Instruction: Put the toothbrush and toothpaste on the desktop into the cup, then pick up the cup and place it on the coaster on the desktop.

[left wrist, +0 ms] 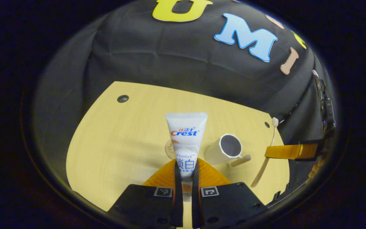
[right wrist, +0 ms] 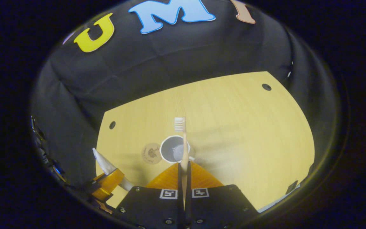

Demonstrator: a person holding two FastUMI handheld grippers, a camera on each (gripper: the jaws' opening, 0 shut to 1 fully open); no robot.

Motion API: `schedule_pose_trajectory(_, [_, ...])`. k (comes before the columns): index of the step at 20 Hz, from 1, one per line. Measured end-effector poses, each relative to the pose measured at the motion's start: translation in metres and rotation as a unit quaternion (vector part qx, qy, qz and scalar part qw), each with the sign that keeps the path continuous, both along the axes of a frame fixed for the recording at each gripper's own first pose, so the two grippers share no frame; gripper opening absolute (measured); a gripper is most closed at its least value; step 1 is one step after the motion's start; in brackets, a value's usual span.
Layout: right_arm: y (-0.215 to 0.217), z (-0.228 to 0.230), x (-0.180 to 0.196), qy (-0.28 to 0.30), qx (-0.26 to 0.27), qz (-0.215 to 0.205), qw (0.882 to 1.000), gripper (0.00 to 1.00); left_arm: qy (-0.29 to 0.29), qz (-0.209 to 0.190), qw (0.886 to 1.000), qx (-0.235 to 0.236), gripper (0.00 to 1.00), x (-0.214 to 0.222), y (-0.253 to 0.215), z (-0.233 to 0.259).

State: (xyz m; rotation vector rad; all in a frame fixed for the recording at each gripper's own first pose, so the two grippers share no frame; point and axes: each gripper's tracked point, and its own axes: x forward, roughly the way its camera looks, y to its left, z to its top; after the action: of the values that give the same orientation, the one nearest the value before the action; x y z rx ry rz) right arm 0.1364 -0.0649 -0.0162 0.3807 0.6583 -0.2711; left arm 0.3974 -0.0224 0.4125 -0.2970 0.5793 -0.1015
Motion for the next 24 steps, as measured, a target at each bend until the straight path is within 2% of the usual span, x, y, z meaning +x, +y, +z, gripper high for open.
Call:
schedule_pose_trajectory(3, [-0.008,0.023,0.033,-0.025,-0.006,0.004,1.0,0.01,-0.02,-0.008,1.0,0.006,0.18,0.016,0.0,0.025])
schedule_pose_trajectory(6, [-0.009,0.034,0.066,-0.048,-0.001,0.005,0.999,0.01,-0.037,-0.033,0.999,0.002,0.18,0.039,-0.019,0.043])
schedule_pose_trajectory(12, [-0.021,0.009,0.105,-0.048,-0.01,0.007,0.999,0.02,-0.051,-0.072,0.996,0.021,0.18,0.066,-0.051,0.053])
schedule_pose_trajectory(15, [-0.019,-0.006,0.112,-0.051,-0.022,0.013,0.998,0.02,-0.044,-0.085,0.995,0.015,0.18,0.076,-0.064,0.046])
schedule_pose_trajectory(24, [-0.012,-0.036,0.108,-0.052,-0.002,0.02,0.998,0.03,-0.033,-0.092,0.995,0.02,0.18,0.092,-0.072,0.039])
